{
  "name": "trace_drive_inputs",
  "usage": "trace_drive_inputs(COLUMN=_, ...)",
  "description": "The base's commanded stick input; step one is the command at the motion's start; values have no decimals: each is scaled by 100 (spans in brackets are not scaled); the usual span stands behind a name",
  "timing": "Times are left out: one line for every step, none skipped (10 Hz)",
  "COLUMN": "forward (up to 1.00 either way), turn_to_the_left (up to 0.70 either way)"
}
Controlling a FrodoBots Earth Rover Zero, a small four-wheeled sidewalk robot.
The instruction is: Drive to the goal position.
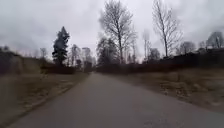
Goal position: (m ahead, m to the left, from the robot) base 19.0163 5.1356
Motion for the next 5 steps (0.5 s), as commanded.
trace_drive_inputs(forward=70, turn_to_the_left=0)
trace_drive_inputs(forward=70, turn_to_the_left=0)
trace_drive_inputs(forward=70, turn_to_the_left=0)
trace_drive_inputs(forward=70, turn_to_the_left=0)
trace_drive_inputs(forward=70, turn_to_the_left=0)
